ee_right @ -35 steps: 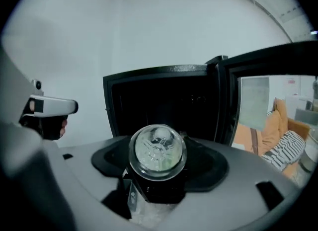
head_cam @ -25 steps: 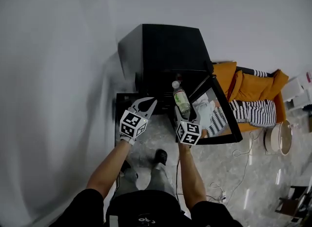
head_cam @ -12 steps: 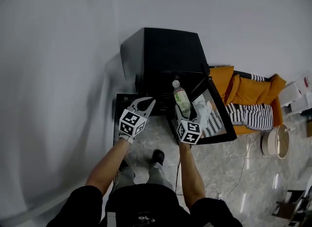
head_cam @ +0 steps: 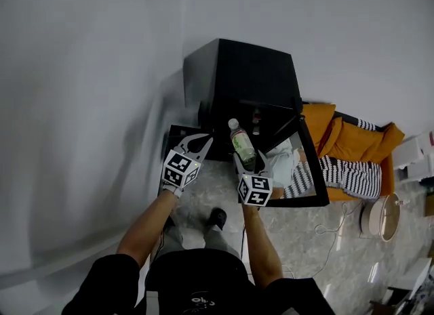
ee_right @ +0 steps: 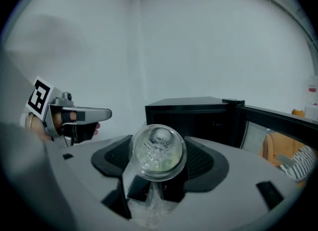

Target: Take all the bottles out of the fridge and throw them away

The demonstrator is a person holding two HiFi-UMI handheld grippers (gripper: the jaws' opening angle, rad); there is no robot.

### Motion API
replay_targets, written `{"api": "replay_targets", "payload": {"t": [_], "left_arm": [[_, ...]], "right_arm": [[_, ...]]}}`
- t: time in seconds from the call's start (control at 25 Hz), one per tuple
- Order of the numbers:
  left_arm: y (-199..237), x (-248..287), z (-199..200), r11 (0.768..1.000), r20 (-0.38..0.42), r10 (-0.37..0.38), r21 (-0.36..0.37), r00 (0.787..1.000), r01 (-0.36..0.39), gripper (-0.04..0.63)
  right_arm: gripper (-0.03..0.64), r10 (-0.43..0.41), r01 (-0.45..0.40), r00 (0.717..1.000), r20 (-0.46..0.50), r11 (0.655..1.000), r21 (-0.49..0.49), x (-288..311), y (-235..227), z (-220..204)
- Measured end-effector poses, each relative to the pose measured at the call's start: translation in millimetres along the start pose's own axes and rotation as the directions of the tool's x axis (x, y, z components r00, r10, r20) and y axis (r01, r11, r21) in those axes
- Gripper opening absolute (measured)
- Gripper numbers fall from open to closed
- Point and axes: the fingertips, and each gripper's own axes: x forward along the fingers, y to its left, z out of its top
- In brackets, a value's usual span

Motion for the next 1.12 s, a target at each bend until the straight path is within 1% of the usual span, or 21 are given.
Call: {"api": "replay_targets", "payload": {"t": [0.12,0.28,0.48,0.68,0.76,0.88,1.0,1.12], "left_arm": [[14.9,-16.1,-5.6,0.998,-0.005,0.059,-0.002,0.998,-0.059,0.006],[35.1,-41.6,-9.9,0.988,-0.006,0.154,-0.017,0.988,-0.154,0.006],[57.2,-75.0,-20.5,0.961,0.004,0.273,-0.049,0.962,-0.272,0.006],[76.3,-107.7,-33.3,0.93,0.002,0.36,-0.081,0.933,-0.359,0.006],[81.5,-118.6,-38.2,0.92,-0.004,0.382,-0.088,0.924,-0.381,0.006],[88.0,-128.5,-47.2,0.913,-0.015,0.397,-0.096,0.918,-0.396,0.006],[97.6,-130.1,-60.7,0.913,-0.025,0.395,-0.104,0.918,-0.396,0.006],[108.7,-130.6,-84.1,0.916,-0.048,0.383,-0.113,0.923,-0.386,0.006]], "right_arm": [[0.331,0.079,-0.079,0.997,-0.014,0.997,-0.02,11.5,25.9,-3.5],[0.331,0.19,-0.191,0.981,-0.037,0.98,-0.06,26.6,60.2,-3.2],[0.331,0.303,-0.309,0.95,-0.069,0.945,-0.108,44.0,95.6,-6.9],[0.331,0.375,-0.388,0.921,-0.106,0.91,-0.148,56.6,125.4,-12.3],[0.331,0.392,-0.406,0.913,-0.117,0.901,-0.154,60.8,134.9,-14.6],[0.331,0.404,-0.422,0.905,-0.137,0.893,-0.156,68.1,144.7,-23.1],[0.331,0.407,-0.43,0.899,-0.164,0.889,-0.155,82.4,150.3,-39.0],[0.331,0.407,-0.435,0.894,-0.186,0.889,-0.146,99.9,157.3,-61.7]]}}
